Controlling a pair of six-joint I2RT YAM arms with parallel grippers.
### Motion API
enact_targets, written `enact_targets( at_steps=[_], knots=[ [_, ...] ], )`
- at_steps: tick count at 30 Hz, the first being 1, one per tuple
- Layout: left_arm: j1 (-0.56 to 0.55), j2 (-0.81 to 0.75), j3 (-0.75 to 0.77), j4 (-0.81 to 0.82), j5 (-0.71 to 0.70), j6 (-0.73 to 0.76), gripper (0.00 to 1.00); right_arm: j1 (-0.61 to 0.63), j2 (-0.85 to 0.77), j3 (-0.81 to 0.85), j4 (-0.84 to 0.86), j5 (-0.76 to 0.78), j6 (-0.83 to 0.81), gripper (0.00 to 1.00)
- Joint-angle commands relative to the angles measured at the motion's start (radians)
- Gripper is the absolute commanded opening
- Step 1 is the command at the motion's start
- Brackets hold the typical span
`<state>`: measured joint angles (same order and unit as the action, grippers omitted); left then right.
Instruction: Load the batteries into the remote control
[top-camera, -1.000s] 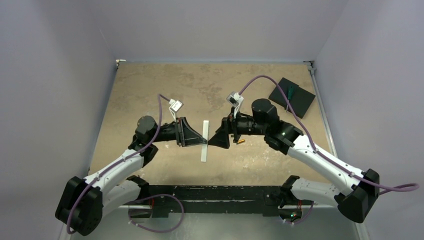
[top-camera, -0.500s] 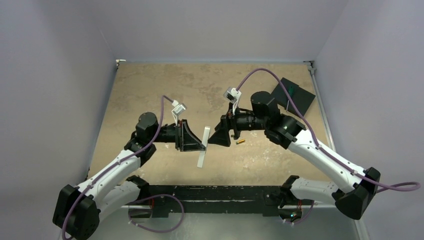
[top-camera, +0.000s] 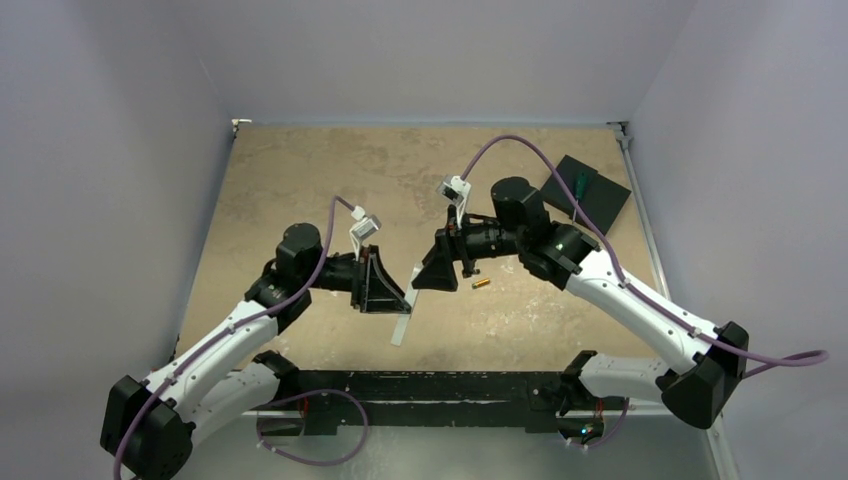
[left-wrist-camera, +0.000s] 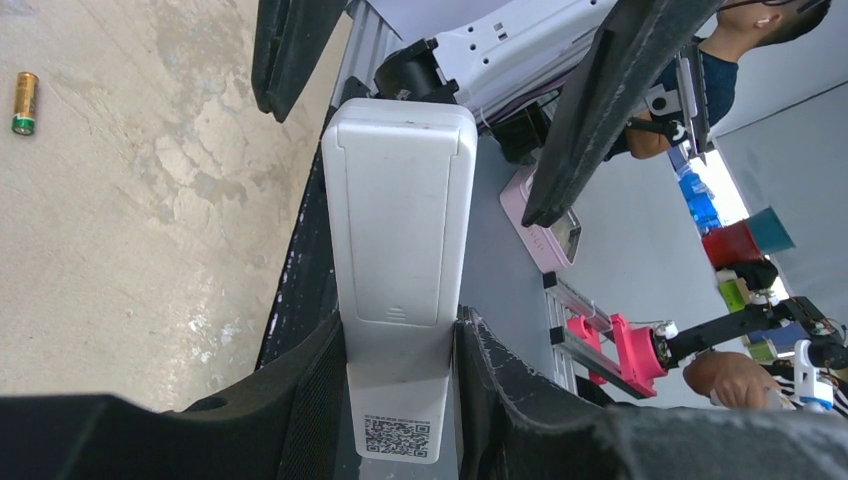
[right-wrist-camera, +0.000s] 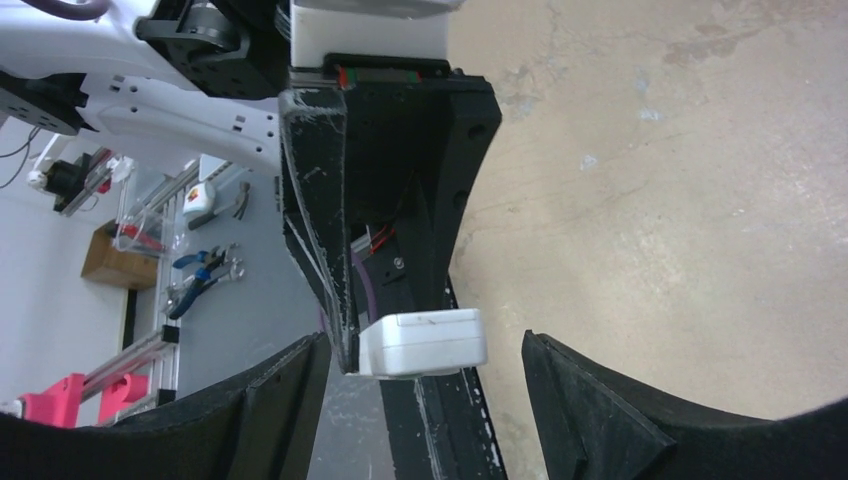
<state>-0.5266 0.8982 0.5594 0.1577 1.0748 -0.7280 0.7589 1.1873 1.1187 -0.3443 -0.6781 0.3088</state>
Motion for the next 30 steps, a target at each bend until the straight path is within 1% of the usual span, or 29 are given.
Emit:
enact_targets(
  at_steps=[1,6,22,26,28,30],
  knots=[
    [-0.013,-0.016,0.05,-0.03,0.013,0.062,0.0,-0.003,0.004,0.05,0.027,-0.064,-0.014,0.77],
    [-0.019,-0.015,0.053,-0.041,0.008,0.076,0.0,-0.003,0.012,0.044,0.02,-0.092,-0.018,0.73],
    [-0.03,-0.04,0.047,-0.04,0.005,0.088,0.0,-0.005,0.04,0.005,0.072,-0.156,0.007,0.61],
    [-0.03,-0.04,0.045,-0.041,0.002,0.09,0.0,-0.004,0.04,-0.001,0.084,-0.18,0.013,0.53],
    [-0.03,-0.041,0.046,-0.041,0.0,0.091,0.0,-0.004,0.039,-0.006,0.09,-0.194,0.016,0.46],
    [-0.03,-0.039,0.045,-0.044,-0.002,0.093,0.0,-0.003,0.038,-0.013,0.102,-0.209,0.021,0.36]
  ],
)
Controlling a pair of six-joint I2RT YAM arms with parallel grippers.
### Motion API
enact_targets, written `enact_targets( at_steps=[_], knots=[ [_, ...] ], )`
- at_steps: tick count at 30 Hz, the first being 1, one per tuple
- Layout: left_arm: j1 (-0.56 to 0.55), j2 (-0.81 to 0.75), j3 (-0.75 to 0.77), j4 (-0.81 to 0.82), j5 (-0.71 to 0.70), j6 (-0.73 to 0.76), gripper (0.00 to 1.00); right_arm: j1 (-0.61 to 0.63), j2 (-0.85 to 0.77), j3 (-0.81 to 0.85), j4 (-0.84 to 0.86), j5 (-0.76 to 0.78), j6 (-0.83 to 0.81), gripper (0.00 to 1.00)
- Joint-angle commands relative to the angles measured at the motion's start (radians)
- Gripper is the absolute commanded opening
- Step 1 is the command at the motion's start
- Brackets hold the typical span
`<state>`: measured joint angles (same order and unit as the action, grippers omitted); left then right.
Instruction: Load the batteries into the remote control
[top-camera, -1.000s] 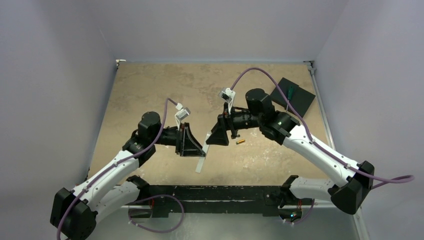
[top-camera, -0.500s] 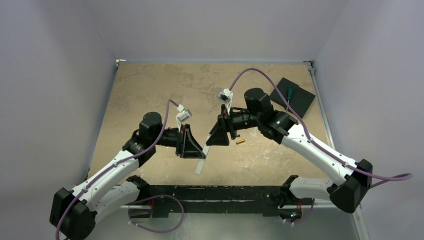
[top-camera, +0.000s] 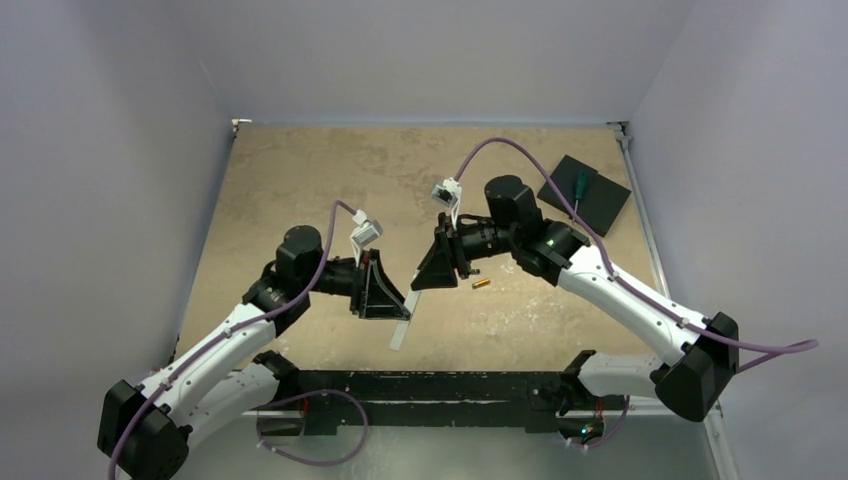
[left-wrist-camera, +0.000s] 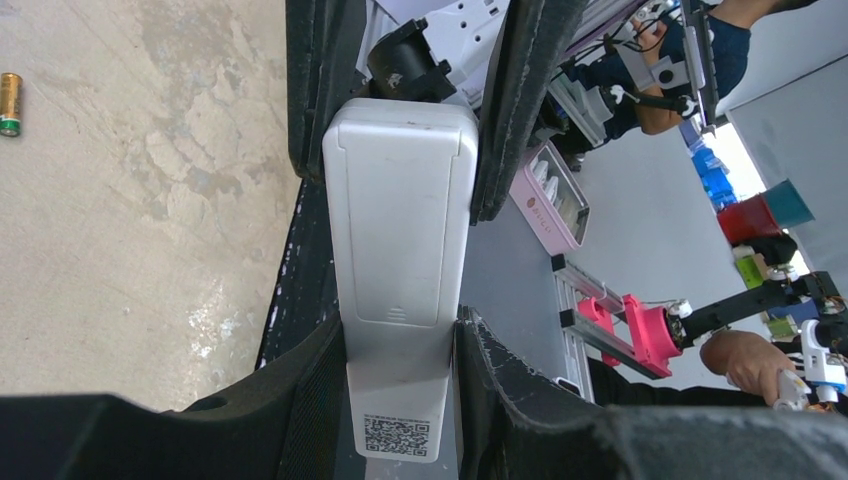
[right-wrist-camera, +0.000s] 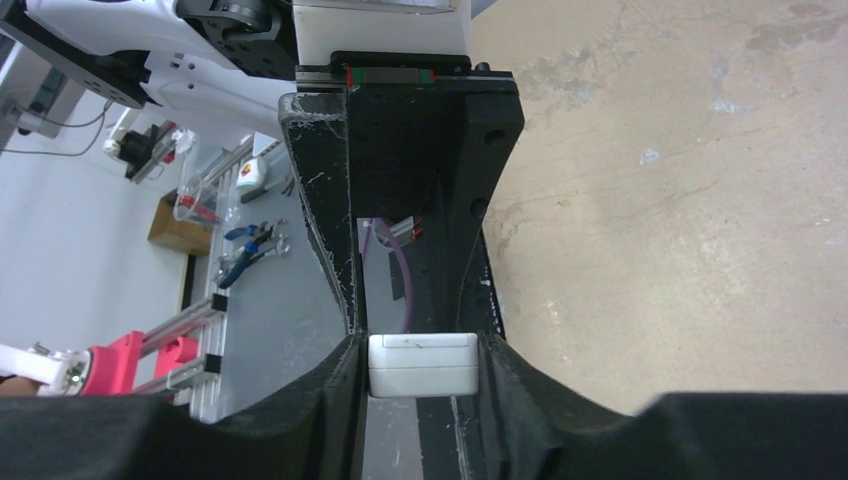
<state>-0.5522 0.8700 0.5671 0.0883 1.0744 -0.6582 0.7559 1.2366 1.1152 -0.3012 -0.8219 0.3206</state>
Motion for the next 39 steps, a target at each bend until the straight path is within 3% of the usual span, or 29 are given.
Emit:
enact_targets(
  at_steps=[1,5,8,17,39],
  knots=[
    [-0.005,-0.011,0.037,0.024,-0.003,0.022,0.0,-0.001,-0.012,-0.013,0.069,-0.07,0.014,0.29],
    [-0.004,-0.007,0.042,0.017,-0.008,0.025,0.0,-0.001,-0.017,-0.021,0.082,-0.07,0.025,0.0],
    [-0.005,-0.002,0.048,-0.01,-0.029,0.037,0.07,-0.001,-0.023,-0.031,0.1,-0.073,0.033,0.0],
    [-0.005,0.017,0.059,-0.056,-0.122,0.049,0.41,-0.001,-0.049,-0.048,0.095,-0.029,0.04,0.0],
    [-0.002,0.041,0.089,-0.012,-0.336,-0.089,0.73,-0.001,-0.129,-0.042,-0.059,0.251,-0.036,0.0]
  ],
)
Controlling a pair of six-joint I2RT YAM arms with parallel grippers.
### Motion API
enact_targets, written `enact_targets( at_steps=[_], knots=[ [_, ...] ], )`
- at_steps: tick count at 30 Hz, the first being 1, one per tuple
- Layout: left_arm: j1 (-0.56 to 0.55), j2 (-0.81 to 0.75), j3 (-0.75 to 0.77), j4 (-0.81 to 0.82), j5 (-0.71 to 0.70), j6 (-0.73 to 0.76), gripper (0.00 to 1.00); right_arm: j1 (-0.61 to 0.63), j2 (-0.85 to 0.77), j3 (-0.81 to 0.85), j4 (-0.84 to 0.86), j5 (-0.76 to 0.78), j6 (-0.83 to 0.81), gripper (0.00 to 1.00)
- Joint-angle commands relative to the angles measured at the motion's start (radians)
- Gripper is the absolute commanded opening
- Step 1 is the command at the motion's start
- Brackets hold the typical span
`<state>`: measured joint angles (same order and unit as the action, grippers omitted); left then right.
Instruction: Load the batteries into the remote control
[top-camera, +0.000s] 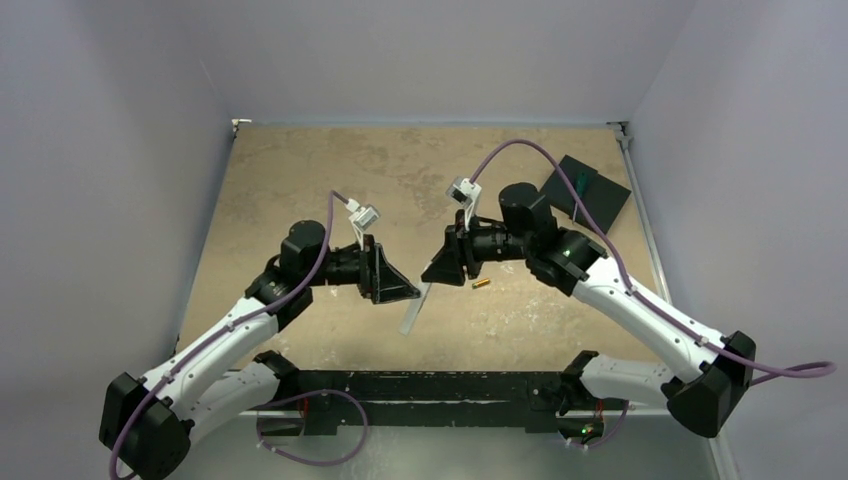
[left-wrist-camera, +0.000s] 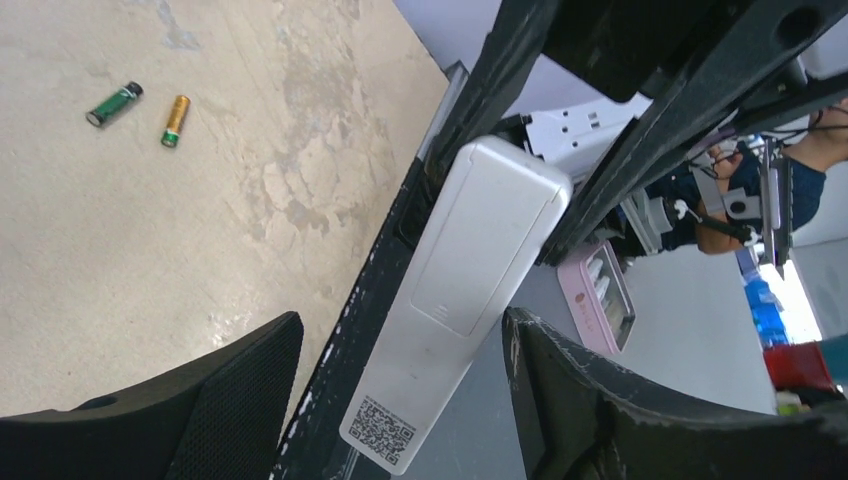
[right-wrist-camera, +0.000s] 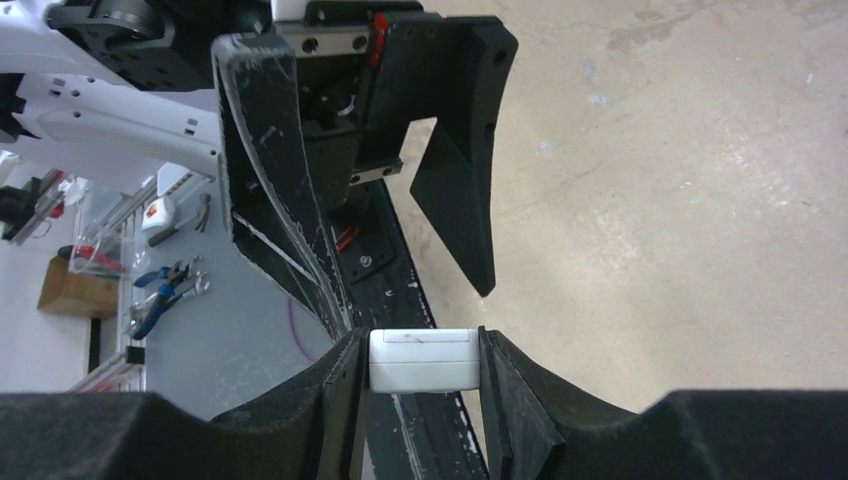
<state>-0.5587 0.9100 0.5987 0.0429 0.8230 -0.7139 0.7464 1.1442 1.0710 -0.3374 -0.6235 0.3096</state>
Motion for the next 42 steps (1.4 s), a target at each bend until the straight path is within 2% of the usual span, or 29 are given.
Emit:
enact_targets(
  at_steps=[1,4,6,8,28,34,42],
  knots=[
    [0.005,0.002,0.064,0.026,-0.098,-0.037,0.76,0.008,-0.041,0.003,-0.028,0.067,-0.027,0.0],
    [0.009,0.004,0.073,0.008,-0.133,-0.055,0.8,0.008,-0.063,0.001,-0.038,0.125,-0.027,0.0],
    [0.014,0.003,0.072,0.007,-0.151,-0.073,0.93,0.008,-0.08,0.0,-0.045,0.174,-0.025,0.0],
    [0.019,0.001,0.072,0.003,-0.166,-0.086,0.98,0.008,-0.097,-0.003,-0.045,0.222,-0.017,0.0],
    [0.077,-0.054,-0.018,0.128,-0.212,-0.333,0.99,0.008,-0.211,-0.063,0.08,0.598,0.046,0.0],
    [0.098,-0.075,-0.092,0.266,-0.21,-0.473,0.99,0.009,-0.243,-0.111,0.191,0.667,0.039,0.0],
    [0.1,-0.081,-0.144,0.374,-0.209,-0.603,0.99,0.013,-0.285,-0.236,0.45,0.699,0.051,0.0]
  ],
)
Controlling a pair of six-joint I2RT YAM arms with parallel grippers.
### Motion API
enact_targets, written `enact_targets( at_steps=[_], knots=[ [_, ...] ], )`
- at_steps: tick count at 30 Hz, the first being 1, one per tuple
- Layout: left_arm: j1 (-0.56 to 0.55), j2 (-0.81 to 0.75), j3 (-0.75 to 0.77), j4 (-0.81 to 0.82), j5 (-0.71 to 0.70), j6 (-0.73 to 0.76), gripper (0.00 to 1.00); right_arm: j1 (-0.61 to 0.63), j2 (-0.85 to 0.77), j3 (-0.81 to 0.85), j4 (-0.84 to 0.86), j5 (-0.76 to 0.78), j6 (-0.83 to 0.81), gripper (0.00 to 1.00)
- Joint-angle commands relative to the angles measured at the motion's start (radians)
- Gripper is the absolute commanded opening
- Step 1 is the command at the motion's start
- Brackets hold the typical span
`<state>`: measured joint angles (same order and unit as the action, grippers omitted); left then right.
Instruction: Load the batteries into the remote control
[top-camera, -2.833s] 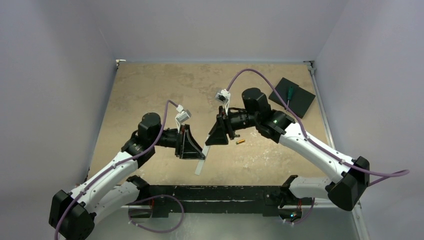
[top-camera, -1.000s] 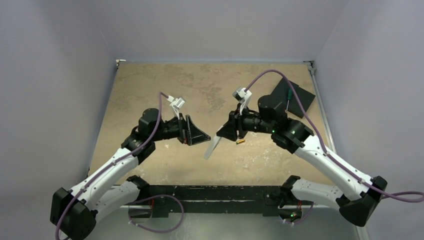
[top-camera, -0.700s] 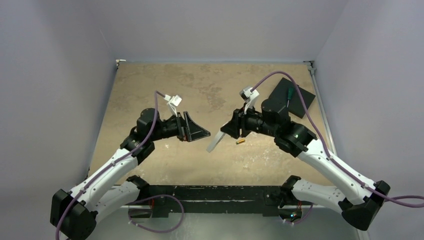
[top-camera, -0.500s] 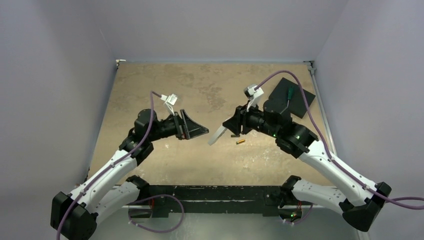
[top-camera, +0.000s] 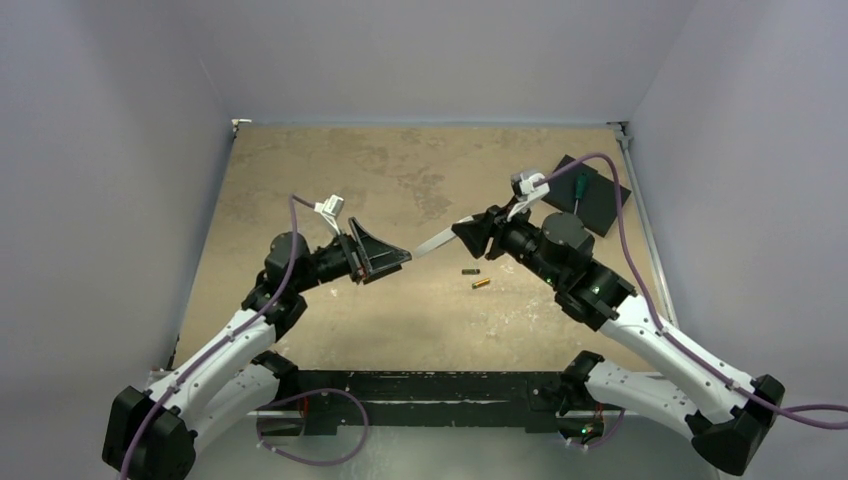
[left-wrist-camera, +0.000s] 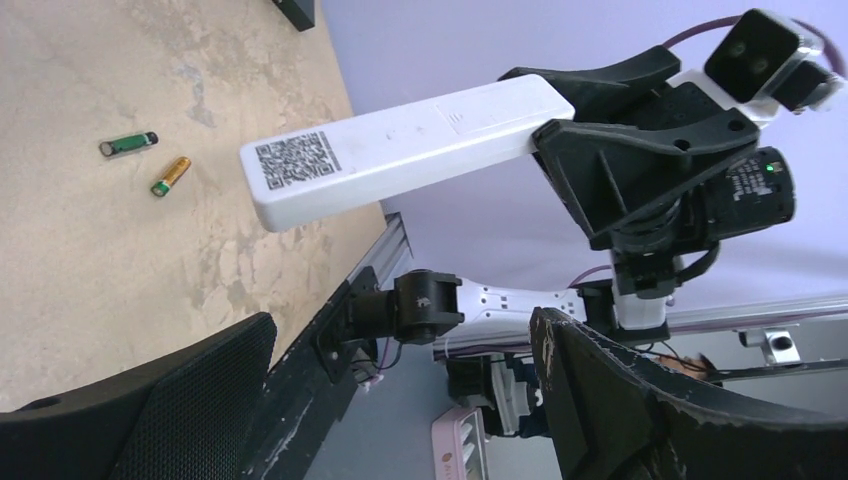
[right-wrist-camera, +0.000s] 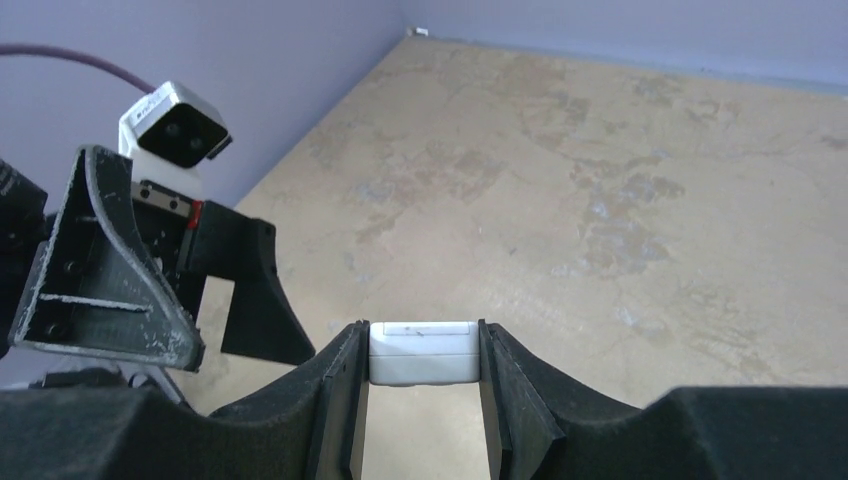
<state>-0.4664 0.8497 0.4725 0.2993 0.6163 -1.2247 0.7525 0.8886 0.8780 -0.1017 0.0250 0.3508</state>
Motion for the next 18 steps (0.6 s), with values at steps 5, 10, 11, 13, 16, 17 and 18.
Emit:
enact_targets(
  at_steps=[5,10,11,13,16,17,18],
  knots=[
    [0.008,-0.026,-0.063,0.217,-0.011,-0.172,0.99,0.023,-0.07,-0.159,0.438,0.087,-0.006,0.0],
    [0.008,-0.029,-0.088,0.29,-0.021,-0.219,0.99,0.072,-0.06,-0.209,0.574,0.15,-0.043,0.0],
    [0.008,-0.031,-0.092,0.299,-0.023,-0.224,0.98,0.088,-0.051,-0.212,0.592,0.161,-0.052,0.0],
    [0.008,-0.039,-0.104,0.32,-0.037,-0.241,0.98,0.124,-0.037,-0.222,0.641,0.194,-0.079,0.0],
    [0.008,-0.054,-0.126,0.36,-0.053,-0.276,0.98,0.175,-0.028,-0.263,0.742,0.23,-0.128,0.0],
    [0.008,-0.058,-0.132,0.369,-0.059,-0.284,0.98,0.185,-0.026,-0.276,0.778,0.234,-0.14,0.0],
    [0.008,-0.062,-0.14,0.379,-0.066,-0.291,0.98,0.194,-0.024,-0.288,0.809,0.235,-0.149,0.0]
  ],
)
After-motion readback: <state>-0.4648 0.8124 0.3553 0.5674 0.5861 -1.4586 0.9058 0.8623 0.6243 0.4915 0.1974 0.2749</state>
